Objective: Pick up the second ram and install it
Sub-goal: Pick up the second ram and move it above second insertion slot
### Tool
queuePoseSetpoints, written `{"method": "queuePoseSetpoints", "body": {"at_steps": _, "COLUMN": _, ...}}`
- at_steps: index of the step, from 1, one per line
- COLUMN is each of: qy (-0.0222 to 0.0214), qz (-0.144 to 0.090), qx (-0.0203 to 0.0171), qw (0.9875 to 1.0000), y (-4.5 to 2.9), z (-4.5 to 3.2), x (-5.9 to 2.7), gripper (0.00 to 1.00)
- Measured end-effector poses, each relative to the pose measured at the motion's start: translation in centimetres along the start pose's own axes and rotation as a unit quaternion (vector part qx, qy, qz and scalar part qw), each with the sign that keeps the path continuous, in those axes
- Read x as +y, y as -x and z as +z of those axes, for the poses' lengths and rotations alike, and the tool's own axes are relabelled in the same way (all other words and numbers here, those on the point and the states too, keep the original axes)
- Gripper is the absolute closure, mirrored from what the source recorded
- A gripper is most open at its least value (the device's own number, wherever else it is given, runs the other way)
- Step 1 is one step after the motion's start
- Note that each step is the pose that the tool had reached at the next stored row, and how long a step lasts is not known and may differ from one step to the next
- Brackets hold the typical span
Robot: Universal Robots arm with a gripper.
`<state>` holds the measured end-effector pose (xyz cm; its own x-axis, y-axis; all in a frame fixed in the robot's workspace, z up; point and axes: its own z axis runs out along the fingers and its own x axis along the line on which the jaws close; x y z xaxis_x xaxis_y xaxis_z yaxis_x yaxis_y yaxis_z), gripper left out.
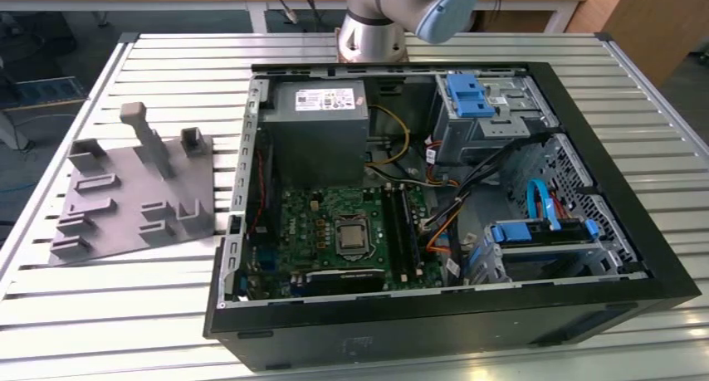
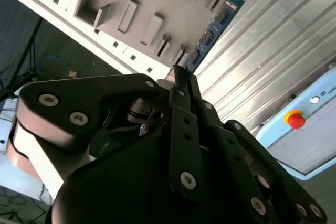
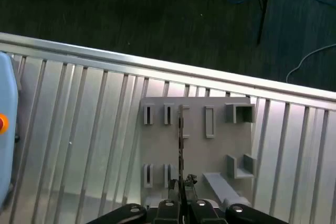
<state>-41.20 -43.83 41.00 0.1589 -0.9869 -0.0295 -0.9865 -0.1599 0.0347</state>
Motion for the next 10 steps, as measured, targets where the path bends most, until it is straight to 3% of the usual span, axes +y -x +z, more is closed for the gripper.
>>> {"method": "queuePoseSetpoints", "body": {"at_steps": 1, "qy": 0.0, "qz": 0.0, "qx": -0.0003, "qw": 1.0, "y": -0.73, "z": 0.11, "x": 0.1, "gripper": 0.86}}
{"method": "queuePoseSetpoints", "body": {"at_steps": 3, "qy": -0.0001, "qz": 0.0, "qx": -0.0007, "qw": 1.0, "y": -1.17, "z": 0.3, "x": 0.06, "gripper": 0.86}}
{"method": "queuePoseSetpoints", "body": {"at_steps": 10, "qy": 0.0, "qz": 0.0, "qx": -0.0009, "qw": 1.0, "y": -1.01, "z": 0.3, "x": 0.19, "gripper": 0.86}}
